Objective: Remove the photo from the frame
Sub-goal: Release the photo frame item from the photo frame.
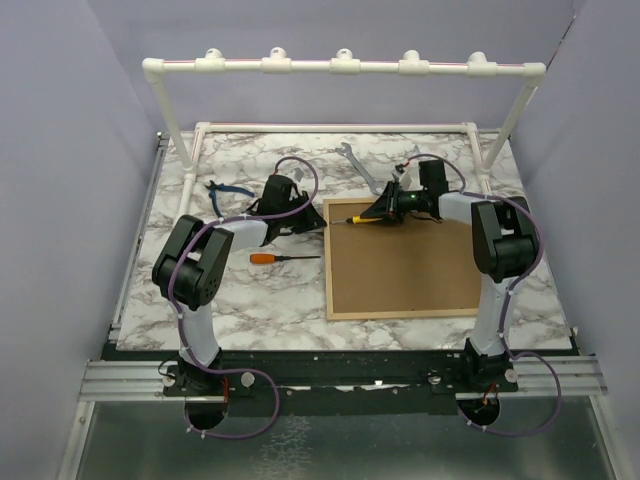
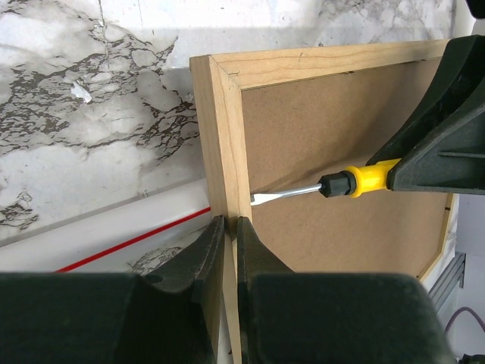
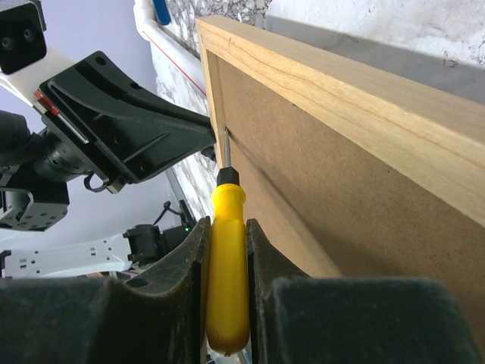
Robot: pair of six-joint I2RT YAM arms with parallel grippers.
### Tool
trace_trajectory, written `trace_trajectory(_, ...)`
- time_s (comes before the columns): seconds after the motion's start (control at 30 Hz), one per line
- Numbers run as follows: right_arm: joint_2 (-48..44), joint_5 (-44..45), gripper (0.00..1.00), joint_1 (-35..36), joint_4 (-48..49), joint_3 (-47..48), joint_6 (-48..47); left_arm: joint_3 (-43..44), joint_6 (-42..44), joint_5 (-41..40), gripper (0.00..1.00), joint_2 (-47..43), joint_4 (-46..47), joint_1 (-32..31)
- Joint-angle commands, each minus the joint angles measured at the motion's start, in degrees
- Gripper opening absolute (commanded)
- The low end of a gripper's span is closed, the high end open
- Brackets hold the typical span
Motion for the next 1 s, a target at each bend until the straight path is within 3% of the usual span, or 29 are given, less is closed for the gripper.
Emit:
trace_trajectory(0.0,2.55,-1.59,0.01,1.63,-0.78,-0.73,0.73,0.65,-0.26,2.82,0.11,1.81,1.63,-0.58)
trace_trajectory(0.47,4.69,-0.26,0.01,2.31,-0.22,2.66,-0.32,0.66,-0.13,3.97,0.10,2.27,1.76,-0.67)
trace_trajectory(0.97,-1.82,12.35,0.01,8.56,-21.18,12.93,-8.74,-0.38,-0.09,4.47,0.10,1.68,1.75,-1.71)
